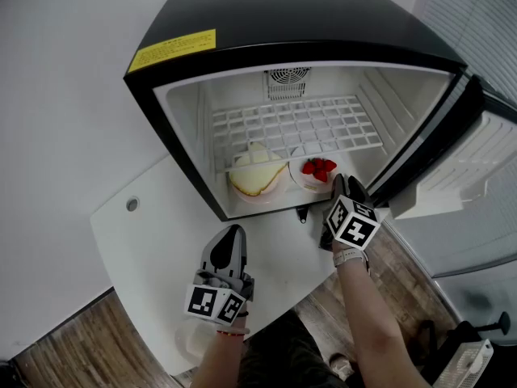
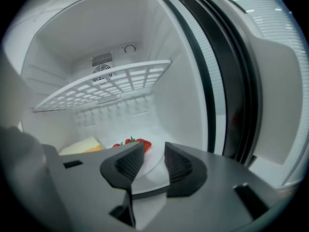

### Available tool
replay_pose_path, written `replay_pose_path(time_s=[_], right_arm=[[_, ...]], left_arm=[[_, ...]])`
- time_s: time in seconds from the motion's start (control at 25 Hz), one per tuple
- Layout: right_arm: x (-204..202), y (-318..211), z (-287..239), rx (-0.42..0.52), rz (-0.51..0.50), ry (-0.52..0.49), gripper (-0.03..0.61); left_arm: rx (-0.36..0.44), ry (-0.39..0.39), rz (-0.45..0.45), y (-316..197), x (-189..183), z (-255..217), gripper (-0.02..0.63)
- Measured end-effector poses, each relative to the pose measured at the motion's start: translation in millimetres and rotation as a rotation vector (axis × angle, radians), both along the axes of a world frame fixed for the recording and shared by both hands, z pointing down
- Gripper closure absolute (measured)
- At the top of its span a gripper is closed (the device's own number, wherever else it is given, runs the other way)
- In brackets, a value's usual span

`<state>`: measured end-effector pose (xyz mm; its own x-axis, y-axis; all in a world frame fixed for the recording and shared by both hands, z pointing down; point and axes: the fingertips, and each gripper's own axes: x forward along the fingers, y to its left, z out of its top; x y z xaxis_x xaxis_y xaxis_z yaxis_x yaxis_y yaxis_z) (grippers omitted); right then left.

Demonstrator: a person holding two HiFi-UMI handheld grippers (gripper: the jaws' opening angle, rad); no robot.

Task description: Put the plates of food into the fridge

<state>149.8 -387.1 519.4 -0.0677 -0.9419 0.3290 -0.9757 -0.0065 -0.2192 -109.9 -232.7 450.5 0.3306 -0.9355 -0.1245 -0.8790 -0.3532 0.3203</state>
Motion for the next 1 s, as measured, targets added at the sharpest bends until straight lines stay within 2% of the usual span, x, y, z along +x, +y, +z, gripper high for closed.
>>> replay_pose_path(time_s=[0.36,0.52,0.68,0.76,0.8,1.0], right_arm=[[-26,46,-25,0.066,-0.112,0.075,0.469],[-41,76,-42,0.1,-0.189,0.099,0.469],[-60,113,-67,0.172,-0.289,0.146,0.471],[-68,133,-80,0.206,-0.332,0.172,0.498],[-72,142,-85,0.219,-0.353,0.176,0.518],[-99,195,-111,0.262,-0.466,0.149,0.522]], left_arm=[[0.022,-0.006,0.031,11,16,-13,0.606],[0.039,-0.004,0.053,19,26,-24,0.606],[0.066,0.002,0.074,29,34,-30,0.606],[0.07,-0.006,0.084,37,40,-38,0.606],[0.067,-0.014,0.087,41,42,-42,0.606],[0.081,-0.026,0.096,67,44,-54,0.606]])
